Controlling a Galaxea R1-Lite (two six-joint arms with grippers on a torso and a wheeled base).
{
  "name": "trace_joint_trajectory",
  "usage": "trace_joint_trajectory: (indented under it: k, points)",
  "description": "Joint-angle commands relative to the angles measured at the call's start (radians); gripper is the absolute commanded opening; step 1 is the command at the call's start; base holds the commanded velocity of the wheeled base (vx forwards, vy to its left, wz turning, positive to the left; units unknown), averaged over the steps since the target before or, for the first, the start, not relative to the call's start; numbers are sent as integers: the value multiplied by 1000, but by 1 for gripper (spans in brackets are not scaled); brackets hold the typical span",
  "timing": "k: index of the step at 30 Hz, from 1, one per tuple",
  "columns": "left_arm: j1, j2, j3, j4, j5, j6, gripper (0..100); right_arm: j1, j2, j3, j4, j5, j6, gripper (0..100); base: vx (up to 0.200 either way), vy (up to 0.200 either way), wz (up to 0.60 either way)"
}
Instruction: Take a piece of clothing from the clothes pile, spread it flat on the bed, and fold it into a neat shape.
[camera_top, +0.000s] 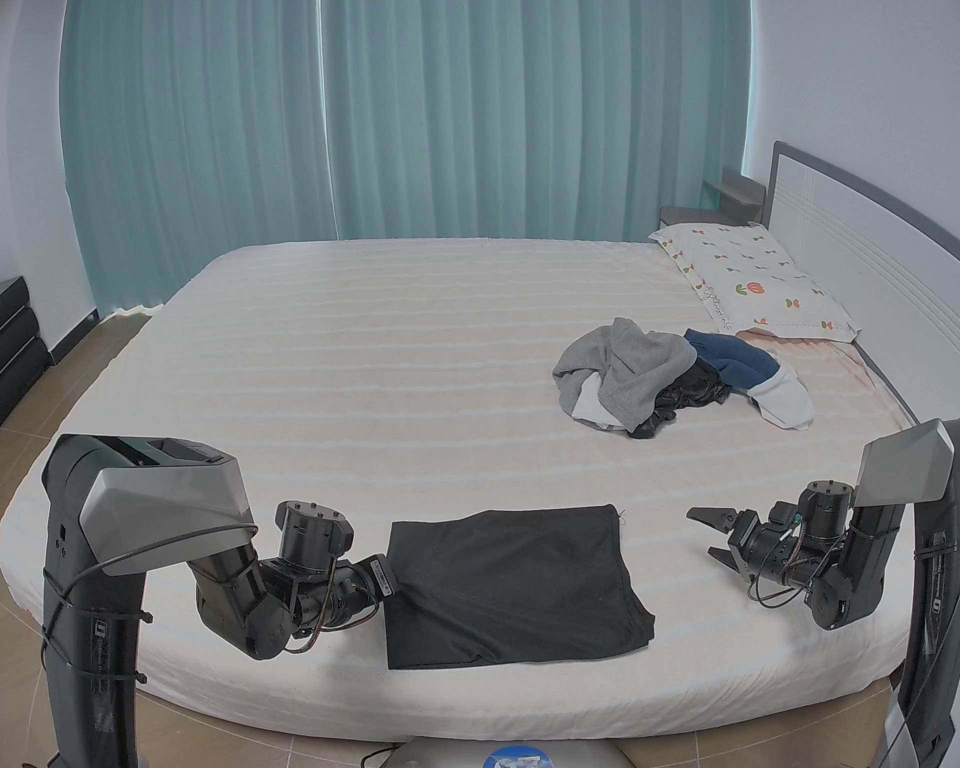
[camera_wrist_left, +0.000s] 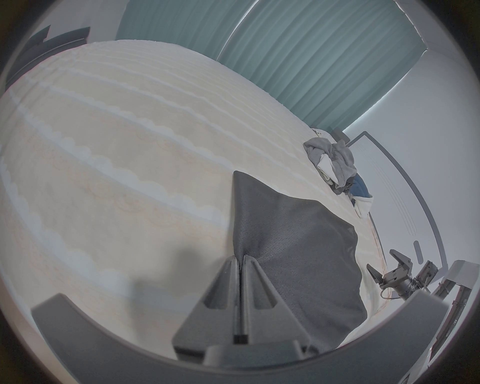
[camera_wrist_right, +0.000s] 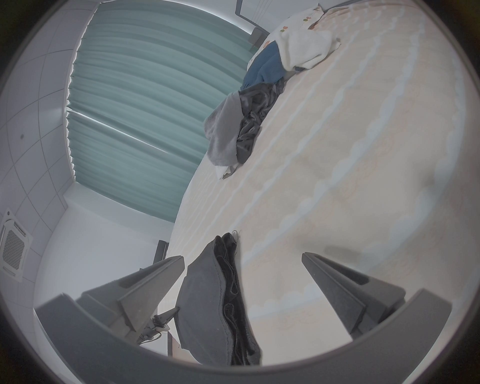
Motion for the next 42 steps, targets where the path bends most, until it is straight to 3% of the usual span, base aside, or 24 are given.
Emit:
trace_joint_trajectory:
  k: [1,42]
  points:
    - [0,-1,0,0,1,0,0,0,-1,0,-1,1,0,100,0,200,0]
    - [0,-1,0,0,2,0,0,48,-8,21,-1,-2,3,100,0,200,0]
